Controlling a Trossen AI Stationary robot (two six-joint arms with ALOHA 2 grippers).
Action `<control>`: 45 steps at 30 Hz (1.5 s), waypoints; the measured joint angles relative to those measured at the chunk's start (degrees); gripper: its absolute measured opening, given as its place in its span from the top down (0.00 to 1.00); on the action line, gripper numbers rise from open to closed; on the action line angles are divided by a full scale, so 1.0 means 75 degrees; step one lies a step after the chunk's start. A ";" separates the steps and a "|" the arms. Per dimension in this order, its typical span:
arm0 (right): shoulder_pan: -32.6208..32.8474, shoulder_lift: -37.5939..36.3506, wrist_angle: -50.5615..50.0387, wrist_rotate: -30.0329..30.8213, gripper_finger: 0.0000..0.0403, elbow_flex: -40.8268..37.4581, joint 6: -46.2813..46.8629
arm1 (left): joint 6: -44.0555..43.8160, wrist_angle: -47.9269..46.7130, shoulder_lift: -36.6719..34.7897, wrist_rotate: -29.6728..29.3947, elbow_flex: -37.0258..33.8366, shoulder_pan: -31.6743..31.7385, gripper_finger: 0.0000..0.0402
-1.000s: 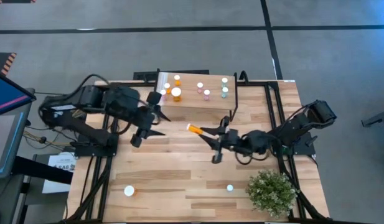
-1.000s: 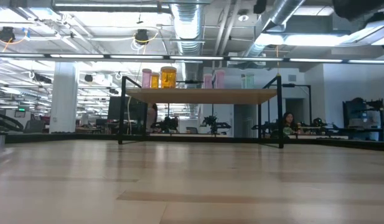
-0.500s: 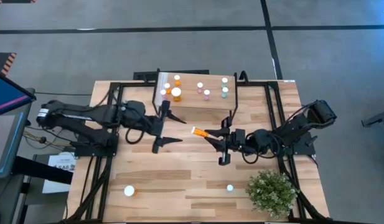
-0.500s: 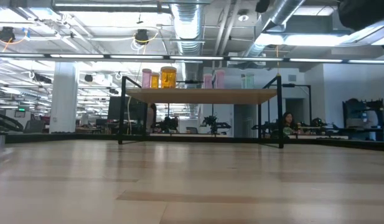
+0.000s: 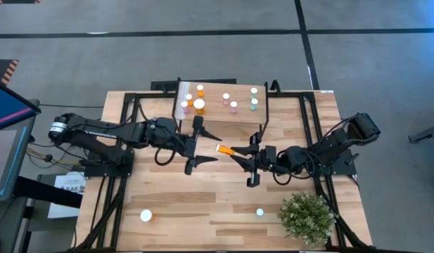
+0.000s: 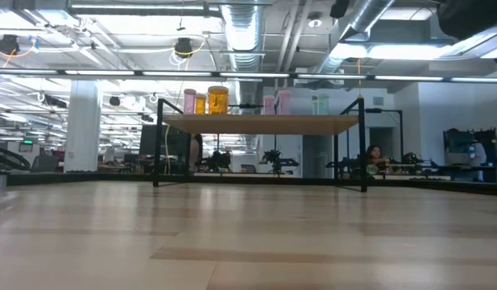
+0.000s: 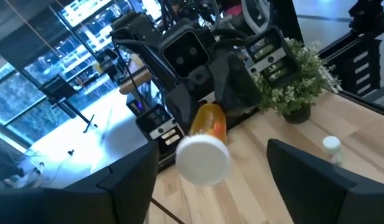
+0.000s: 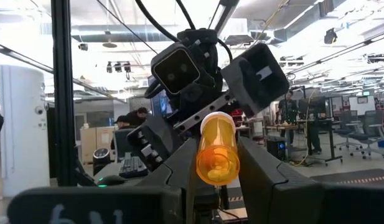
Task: Pick and place medicine bottles onto shelf by color
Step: Adjust the small orange pill bottle on the shelf
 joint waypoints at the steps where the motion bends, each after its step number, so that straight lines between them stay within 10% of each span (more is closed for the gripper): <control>1: 0.0000 0.0000 0.0000 0.0000 0.73 0.0000 0.0002 | -0.0011 -0.0003 -0.0005 0.0000 0.0000 0.0000 0.30; 27: 0.0006 0.0000 -0.0058 -0.0054 0.73 0.0000 0.0006 | -0.0061 -0.0099 -0.0070 0.0361 0.0003 0.0002 0.70; 45: 0.0006 0.0006 -0.0077 -0.0016 0.72 0.0000 0.0006 | -0.0082 -0.0234 -0.0070 0.0354 0.0003 0.0000 0.73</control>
